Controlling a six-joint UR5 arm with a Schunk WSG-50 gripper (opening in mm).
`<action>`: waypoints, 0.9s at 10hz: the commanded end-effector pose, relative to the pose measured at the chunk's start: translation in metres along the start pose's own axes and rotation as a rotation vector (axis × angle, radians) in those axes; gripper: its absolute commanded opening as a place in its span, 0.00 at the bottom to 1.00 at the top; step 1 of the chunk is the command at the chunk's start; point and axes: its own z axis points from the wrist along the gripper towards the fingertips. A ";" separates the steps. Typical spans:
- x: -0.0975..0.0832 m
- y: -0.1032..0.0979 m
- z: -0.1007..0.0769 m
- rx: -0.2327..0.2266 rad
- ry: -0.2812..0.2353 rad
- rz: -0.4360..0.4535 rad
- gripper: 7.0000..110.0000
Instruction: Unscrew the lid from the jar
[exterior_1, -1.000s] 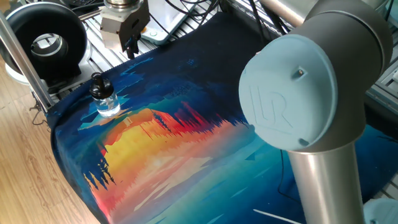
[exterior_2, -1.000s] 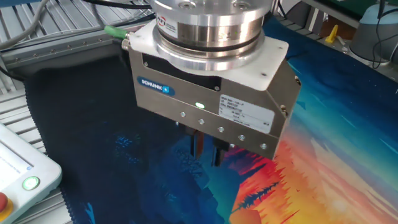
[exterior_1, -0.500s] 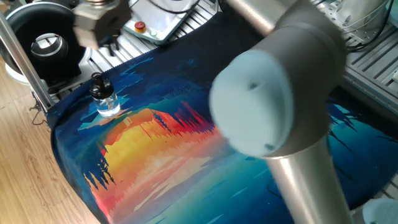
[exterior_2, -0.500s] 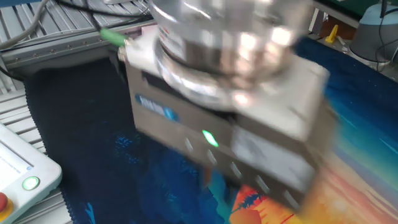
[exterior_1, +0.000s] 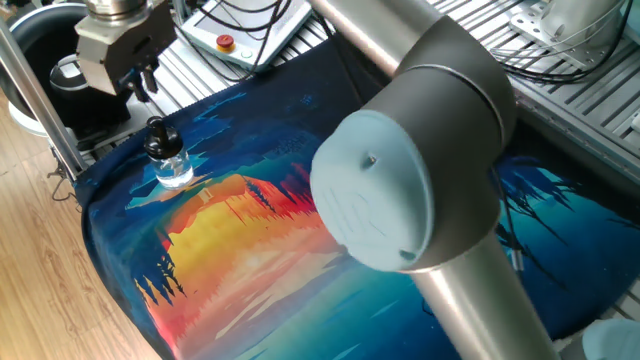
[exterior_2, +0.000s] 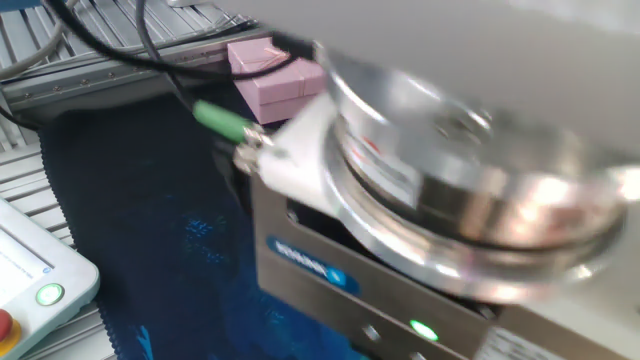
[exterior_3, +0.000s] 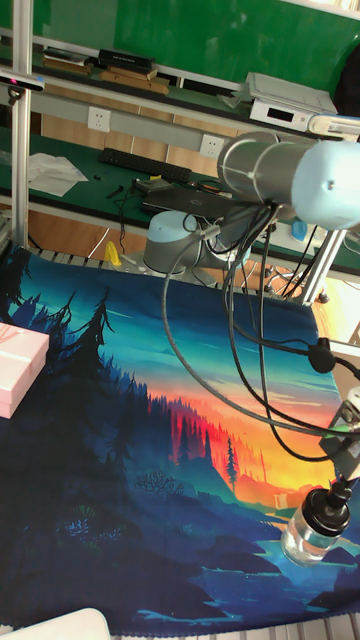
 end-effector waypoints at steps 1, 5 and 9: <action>0.020 0.004 0.004 -0.027 -0.013 -0.034 0.15; -0.003 0.017 0.007 -0.094 -0.080 -0.061 0.36; -0.006 0.006 0.023 -0.044 -0.058 -0.041 0.36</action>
